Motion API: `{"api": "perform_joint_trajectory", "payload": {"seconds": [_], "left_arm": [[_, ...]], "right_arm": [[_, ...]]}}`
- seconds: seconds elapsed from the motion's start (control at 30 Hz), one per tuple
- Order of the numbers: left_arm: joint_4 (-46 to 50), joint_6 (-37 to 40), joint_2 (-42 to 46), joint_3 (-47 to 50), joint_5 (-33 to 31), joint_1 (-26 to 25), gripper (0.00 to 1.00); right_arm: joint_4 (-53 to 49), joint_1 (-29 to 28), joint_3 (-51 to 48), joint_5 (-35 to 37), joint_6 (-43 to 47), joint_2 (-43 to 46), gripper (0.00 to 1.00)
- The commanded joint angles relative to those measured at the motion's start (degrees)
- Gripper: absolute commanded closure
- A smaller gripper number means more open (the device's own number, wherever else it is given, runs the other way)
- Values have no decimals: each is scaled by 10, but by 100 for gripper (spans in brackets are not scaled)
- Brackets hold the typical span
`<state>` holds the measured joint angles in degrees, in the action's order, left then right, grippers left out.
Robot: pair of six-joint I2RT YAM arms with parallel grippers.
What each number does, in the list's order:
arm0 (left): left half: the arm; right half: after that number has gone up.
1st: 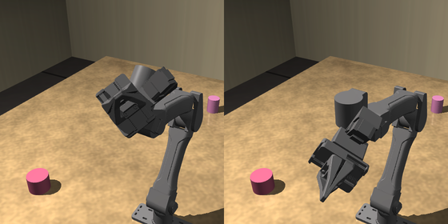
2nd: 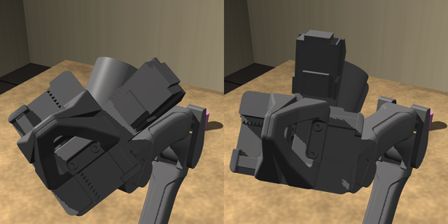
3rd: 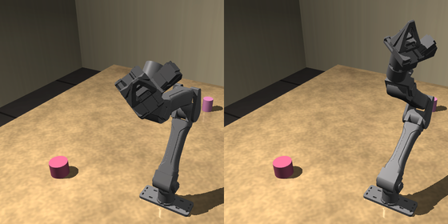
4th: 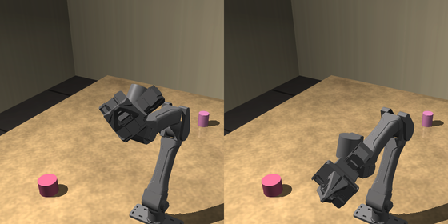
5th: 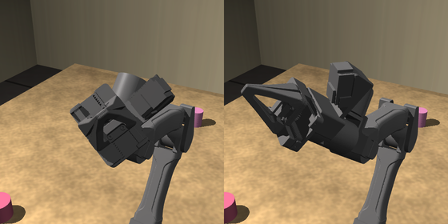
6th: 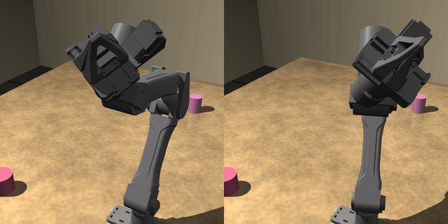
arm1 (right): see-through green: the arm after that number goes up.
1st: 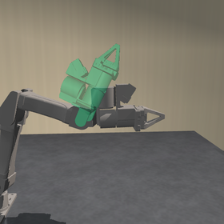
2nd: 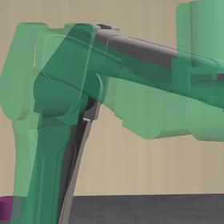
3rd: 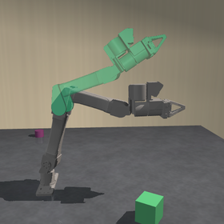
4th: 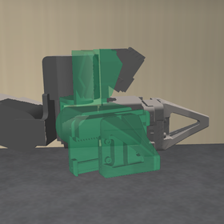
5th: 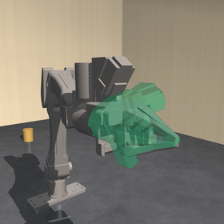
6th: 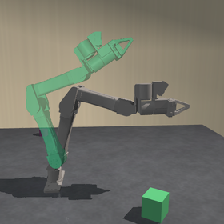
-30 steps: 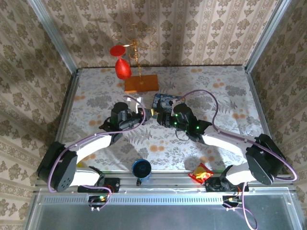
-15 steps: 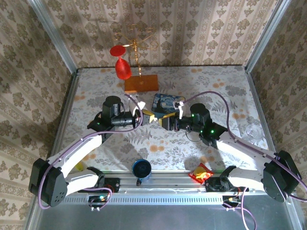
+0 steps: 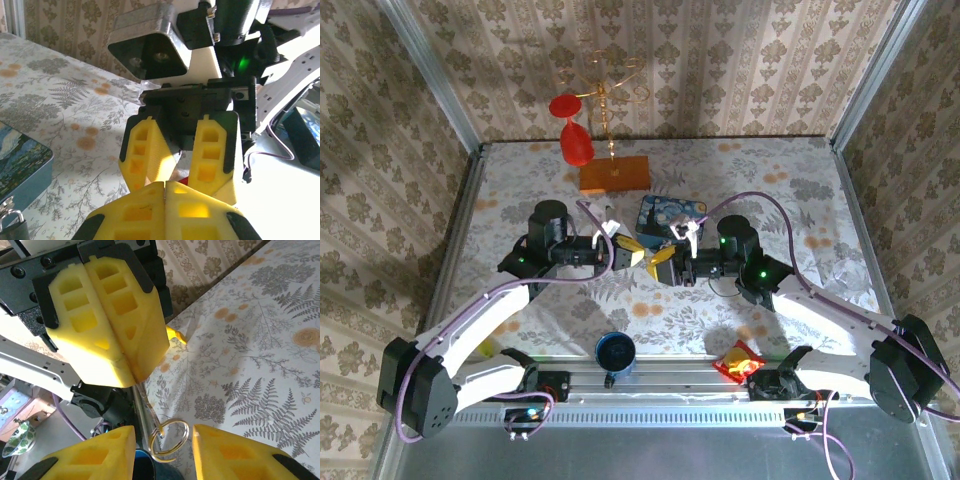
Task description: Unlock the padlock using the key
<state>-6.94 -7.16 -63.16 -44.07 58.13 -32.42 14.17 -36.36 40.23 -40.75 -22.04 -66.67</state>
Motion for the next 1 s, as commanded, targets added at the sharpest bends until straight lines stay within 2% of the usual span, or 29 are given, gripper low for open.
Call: {"api": "perform_joint_trajectory", "payload": {"seconds": [0.0,0.2,0.5,0.97], "left_arm": [[-33,-12,7,-9,42,3,100],[-37,-15,7,-7,78,3,100],[-73,-37,8,7,99,3,100],[-83,-48,-6,6,94,3,100]], "right_arm": [[12,2,20,-25,18,20,65],[-11,3,27,-25,35,32,60],[-1,2,38,-76,35,25,57],[4,2,34,-66,28,27,67]]}}
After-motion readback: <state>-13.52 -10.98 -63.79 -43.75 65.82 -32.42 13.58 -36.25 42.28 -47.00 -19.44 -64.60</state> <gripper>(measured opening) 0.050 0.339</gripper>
